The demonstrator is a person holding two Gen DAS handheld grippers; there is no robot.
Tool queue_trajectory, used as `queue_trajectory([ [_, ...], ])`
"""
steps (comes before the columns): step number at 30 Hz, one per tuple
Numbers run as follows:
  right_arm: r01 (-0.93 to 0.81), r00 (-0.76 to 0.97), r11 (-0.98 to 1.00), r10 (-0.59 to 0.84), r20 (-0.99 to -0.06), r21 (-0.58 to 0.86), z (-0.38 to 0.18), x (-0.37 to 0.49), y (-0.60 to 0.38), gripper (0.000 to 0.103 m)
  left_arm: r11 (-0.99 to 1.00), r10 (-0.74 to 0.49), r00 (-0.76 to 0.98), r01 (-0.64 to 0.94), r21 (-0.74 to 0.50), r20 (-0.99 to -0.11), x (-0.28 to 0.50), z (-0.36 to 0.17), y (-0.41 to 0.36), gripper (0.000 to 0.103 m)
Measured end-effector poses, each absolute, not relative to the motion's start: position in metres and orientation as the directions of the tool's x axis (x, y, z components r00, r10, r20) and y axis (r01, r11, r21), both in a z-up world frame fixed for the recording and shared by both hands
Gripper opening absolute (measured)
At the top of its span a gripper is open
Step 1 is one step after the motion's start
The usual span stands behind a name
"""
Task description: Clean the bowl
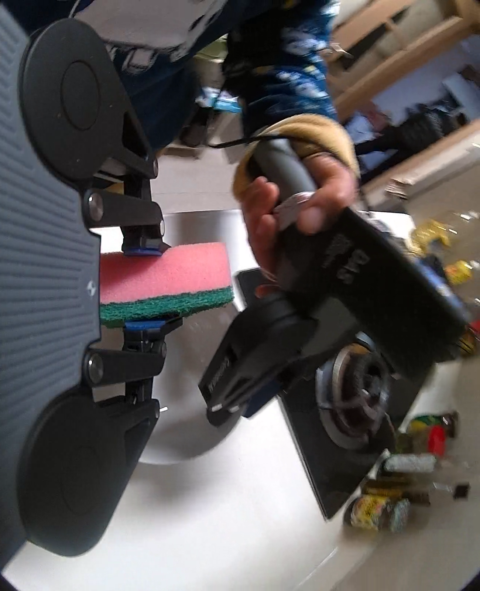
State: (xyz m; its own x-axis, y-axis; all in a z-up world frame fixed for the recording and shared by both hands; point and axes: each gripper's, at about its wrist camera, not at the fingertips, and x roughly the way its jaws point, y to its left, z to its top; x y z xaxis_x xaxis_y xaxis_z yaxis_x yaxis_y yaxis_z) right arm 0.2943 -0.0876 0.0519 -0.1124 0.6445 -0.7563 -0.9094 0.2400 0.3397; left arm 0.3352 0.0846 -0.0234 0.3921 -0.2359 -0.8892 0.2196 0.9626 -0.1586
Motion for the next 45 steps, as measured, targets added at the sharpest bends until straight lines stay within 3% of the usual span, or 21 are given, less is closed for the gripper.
queue_trajectory([
  [5,-0.981,0.068,0.189,0.565,-0.822,0.049,0.068,0.283,-0.086,0.026,0.967,-0.232,0.368,0.191,-0.171,-0.900,0.328,-0.017,0.093,0.013],
  [9,-0.971,0.198,-0.034,0.435,-0.878,-0.236,0.049,0.265,-0.058,0.026,0.974,-0.221,0.341,0.126,-0.189,-0.913,0.311,-0.015,0.104,0.010],
  [14,-0.882,0.223,-0.311,0.386,-0.895,-0.354,0.017,0.243,-0.039,0.026,0.980,-0.193,0.279,0.016,-0.197,-0.941,0.285,-0.022,0.104,0.010],
  [19,-0.849,0.215,-0.415,0.295,-0.931,-0.327,0.002,0.226,-0.031,0.027,0.978,-0.199,0.288,0.001,-0.208,-0.937,0.275,-0.029,0.103,0.011],
  [23,-0.933,0.138,-0.293,0.243,-0.960,-0.208,0.012,0.236,-0.029,0.027,0.983,-0.179,0.373,0.041,-0.177,-0.910,0.280,-0.028,0.102,0.010],
  [26,-0.985,0.042,-0.153,0.246,-0.968,-0.081,0.019,0.244,-0.031,0.027,0.982,-0.187,0.406,0.093,-0.163,-0.895,0.291,-0.028,0.097,0.017],
  [34,-0.956,-0.024,0.247,0.469,-0.883,0.158,0.024,0.260,-0.063,0.027,0.975,-0.183,0.437,0.197,-0.105,-0.880,0.314,-0.028,0.076,0.030],
  [38,-0.876,0.005,0.368,0.651,-0.759,0.310,0.035,0.268,-0.094,0.027,0.963,-0.198,0.439,0.254,-0.090,-0.876,0.325,-0.035,0.068,0.029],
  [41,-0.864,0.055,0.393,0.693,-0.719,0.313,0.046,0.278,-0.112,0.026,0.958,-0.237,0.396,0.248,-0.145,-0.887,0.334,-0.034,0.076,0.022],
  [45,-0.921,0.168,0.377,0.611,-0.774,0.097,0.062,0.285,-0.113,0.026,0.957,-0.273,0.349,0.196,-0.215,-0.896,0.327,-0.033,0.094,0.013],
])
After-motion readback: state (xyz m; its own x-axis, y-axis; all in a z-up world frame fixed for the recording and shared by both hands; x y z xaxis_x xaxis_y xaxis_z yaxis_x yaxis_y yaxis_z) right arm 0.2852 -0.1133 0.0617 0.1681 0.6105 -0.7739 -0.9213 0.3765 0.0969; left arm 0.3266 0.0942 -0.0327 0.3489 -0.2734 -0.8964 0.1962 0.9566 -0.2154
